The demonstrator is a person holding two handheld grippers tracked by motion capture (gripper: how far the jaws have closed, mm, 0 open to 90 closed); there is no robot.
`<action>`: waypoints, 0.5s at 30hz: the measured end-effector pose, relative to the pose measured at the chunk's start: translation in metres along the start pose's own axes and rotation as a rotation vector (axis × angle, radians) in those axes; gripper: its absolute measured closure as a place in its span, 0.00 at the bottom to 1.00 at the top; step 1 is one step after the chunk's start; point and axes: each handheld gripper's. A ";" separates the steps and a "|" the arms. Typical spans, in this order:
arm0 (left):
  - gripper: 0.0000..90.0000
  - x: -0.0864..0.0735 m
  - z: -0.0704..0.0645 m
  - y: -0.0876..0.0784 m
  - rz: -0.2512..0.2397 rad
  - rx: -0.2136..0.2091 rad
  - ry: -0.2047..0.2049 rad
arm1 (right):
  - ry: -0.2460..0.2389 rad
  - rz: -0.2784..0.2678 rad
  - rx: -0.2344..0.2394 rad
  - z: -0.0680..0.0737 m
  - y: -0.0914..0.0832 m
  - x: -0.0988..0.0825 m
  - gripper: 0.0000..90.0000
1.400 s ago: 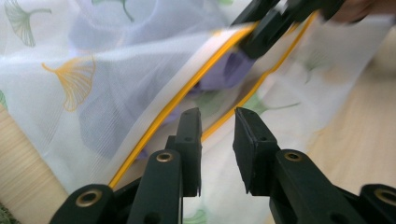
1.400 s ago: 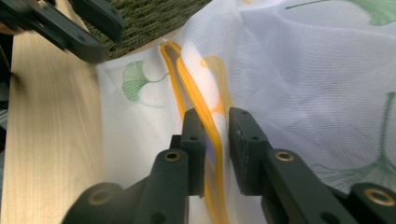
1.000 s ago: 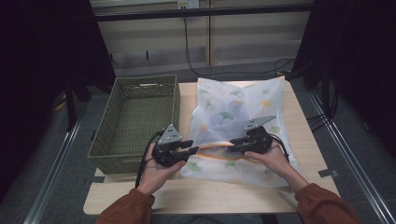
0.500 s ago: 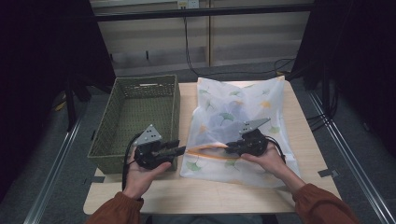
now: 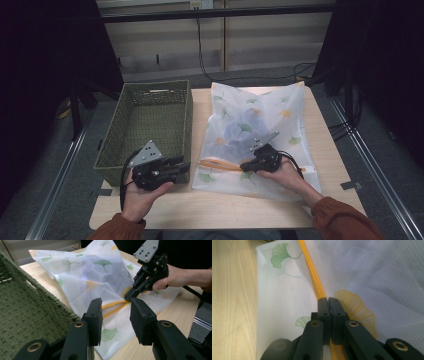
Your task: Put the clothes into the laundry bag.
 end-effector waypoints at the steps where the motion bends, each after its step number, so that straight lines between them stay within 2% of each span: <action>1: 0.69 -0.002 0.002 -0.002 -0.008 0.004 -0.004 | -0.001 0.006 -0.009 -0.001 0.001 0.000 0.99; 2: 0.69 -0.002 0.002 -0.002 -0.008 0.004 -0.004 | 0.005 0.010 -0.003 -0.002 0.002 -0.001 0.99; 3: 0.69 -0.006 0.006 -0.004 -0.020 0.023 -0.013 | 0.004 0.021 -0.011 -0.003 0.003 -0.002 0.99; 5: 0.69 -0.012 0.009 -0.005 -0.014 0.045 -0.017 | 0.010 0.041 -0.024 -0.005 0.003 -0.004 1.00; 7: 0.69 -0.017 0.012 -0.007 -0.027 0.051 -0.047 | 0.024 0.037 -0.019 -0.008 0.003 -0.006 1.00; 8: 0.69 -0.019 0.011 -0.008 -0.033 0.050 -0.045 | 0.019 0.039 -0.036 -0.009 0.001 -0.007 1.00; 10: 0.68 -0.022 0.008 -0.008 -0.045 0.064 -0.034 | 0.033 0.037 -0.034 -0.011 -0.001 -0.008 1.00; 11: 0.67 -0.025 0.007 -0.008 -0.052 0.058 -0.048 | 0.037 0.030 -0.040 -0.013 -0.001 -0.009 1.00; 15: 0.66 -0.029 0.009 -0.011 -0.062 0.064 -0.056 | 0.058 0.025 -0.065 -0.017 -0.006 -0.013 1.00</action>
Point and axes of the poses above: each handheld gripper's, and its own axes: y roughly forward along the jaws, x roughly out of its top, z roughly to its left, and after that the axes turned 2 degrees about y, right-handed
